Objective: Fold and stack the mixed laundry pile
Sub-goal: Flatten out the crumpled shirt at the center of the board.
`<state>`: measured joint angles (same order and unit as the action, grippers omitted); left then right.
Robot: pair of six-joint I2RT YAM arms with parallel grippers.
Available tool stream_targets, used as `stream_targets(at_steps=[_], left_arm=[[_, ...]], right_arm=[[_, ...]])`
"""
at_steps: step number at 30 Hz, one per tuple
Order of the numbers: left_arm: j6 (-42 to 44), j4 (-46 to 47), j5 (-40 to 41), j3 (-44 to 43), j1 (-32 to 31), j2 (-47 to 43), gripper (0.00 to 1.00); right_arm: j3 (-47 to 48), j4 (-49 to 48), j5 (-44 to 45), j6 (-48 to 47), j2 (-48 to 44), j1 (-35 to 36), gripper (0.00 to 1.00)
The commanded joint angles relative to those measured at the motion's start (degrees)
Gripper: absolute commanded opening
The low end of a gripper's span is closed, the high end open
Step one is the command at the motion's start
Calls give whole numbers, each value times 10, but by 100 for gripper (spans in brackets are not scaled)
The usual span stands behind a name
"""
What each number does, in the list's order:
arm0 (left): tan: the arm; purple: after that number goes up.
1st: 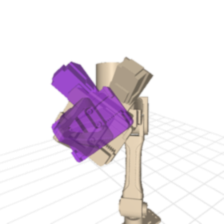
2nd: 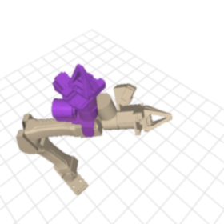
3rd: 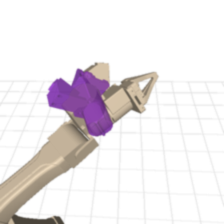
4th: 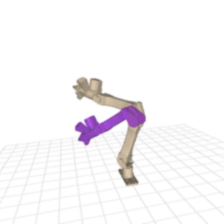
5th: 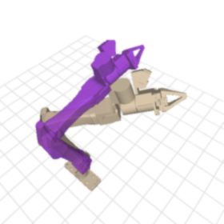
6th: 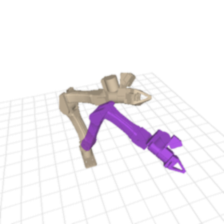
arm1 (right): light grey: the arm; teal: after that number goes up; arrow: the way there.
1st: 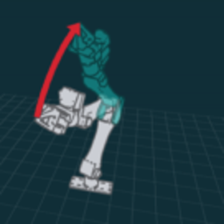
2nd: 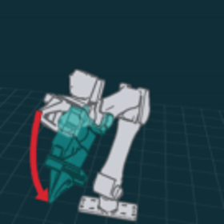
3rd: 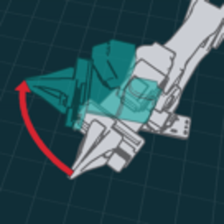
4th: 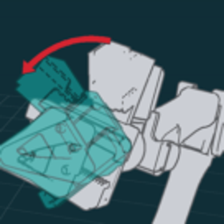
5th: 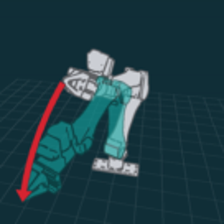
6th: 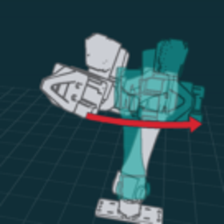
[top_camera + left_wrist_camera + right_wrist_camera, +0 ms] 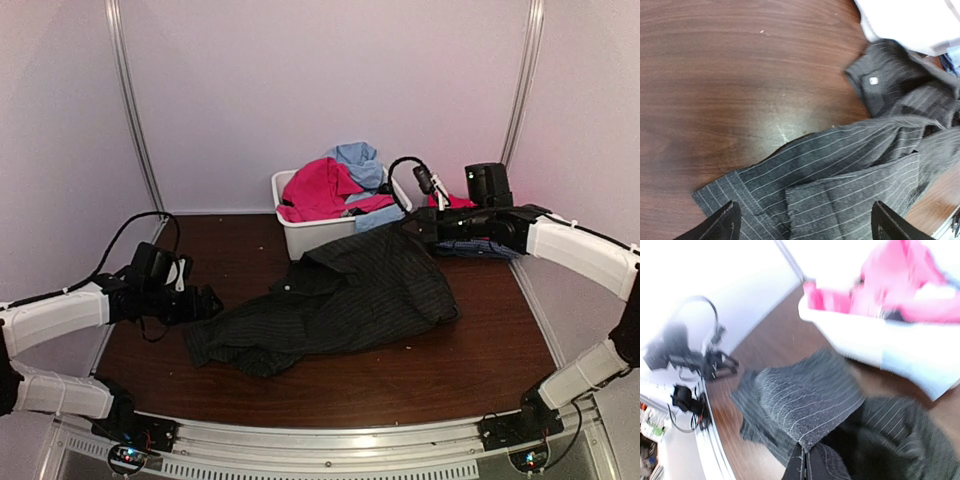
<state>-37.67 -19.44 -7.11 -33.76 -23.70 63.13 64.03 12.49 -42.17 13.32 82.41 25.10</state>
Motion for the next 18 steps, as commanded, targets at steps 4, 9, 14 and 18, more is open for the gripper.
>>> stream_targets(at_steps=[4,9,14,18], left_arm=[[-16,4,28,11,3,38,93],[-33,-6,78,17,3,71,93],[-47,7,110,17,3,127,93],[-33,45,72,15,3,171,89]], right_arm=[[-2,-22,50,43,-83,-73,0],[-85,-55,81,88,-164,-137,0],[-153,-29,85,84,-213,-152,0],[-193,-15,91,78,-232,-153,0]])
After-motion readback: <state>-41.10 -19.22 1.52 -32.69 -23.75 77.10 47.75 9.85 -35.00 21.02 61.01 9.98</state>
